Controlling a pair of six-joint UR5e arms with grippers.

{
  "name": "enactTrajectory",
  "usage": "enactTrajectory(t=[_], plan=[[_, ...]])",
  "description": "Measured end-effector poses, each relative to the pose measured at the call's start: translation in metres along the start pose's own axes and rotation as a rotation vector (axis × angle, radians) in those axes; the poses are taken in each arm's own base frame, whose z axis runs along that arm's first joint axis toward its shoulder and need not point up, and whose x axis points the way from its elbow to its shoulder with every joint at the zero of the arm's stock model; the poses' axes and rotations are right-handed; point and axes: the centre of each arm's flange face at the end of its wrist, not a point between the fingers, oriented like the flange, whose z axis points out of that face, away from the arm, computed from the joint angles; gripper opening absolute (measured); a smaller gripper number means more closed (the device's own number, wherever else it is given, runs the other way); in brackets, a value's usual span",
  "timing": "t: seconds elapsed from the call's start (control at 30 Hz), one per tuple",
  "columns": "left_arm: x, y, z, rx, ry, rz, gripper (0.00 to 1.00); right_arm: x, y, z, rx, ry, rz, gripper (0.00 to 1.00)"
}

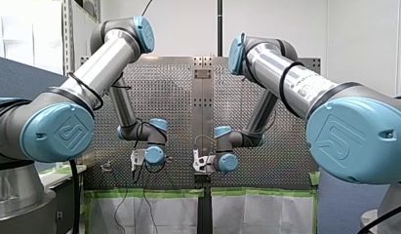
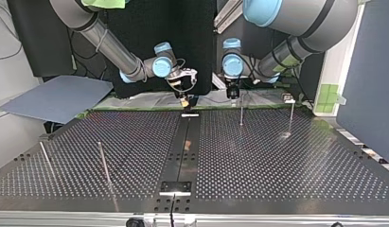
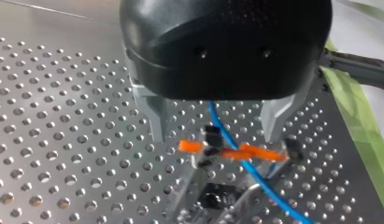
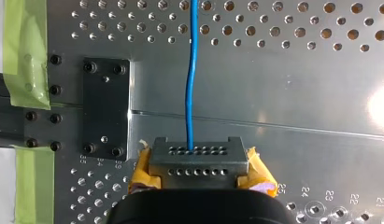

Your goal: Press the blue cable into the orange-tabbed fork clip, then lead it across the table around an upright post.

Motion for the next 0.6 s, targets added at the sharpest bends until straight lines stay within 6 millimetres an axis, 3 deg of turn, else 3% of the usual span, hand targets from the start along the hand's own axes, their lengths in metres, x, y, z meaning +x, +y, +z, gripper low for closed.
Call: enactTrajectory(t=[0.6], plan=[[-0.010,-0.017,0.002,0.007,-0.028,0.068,0.99,0.000,0.001,0.000,0.000,0.000,0.000,0.00]])
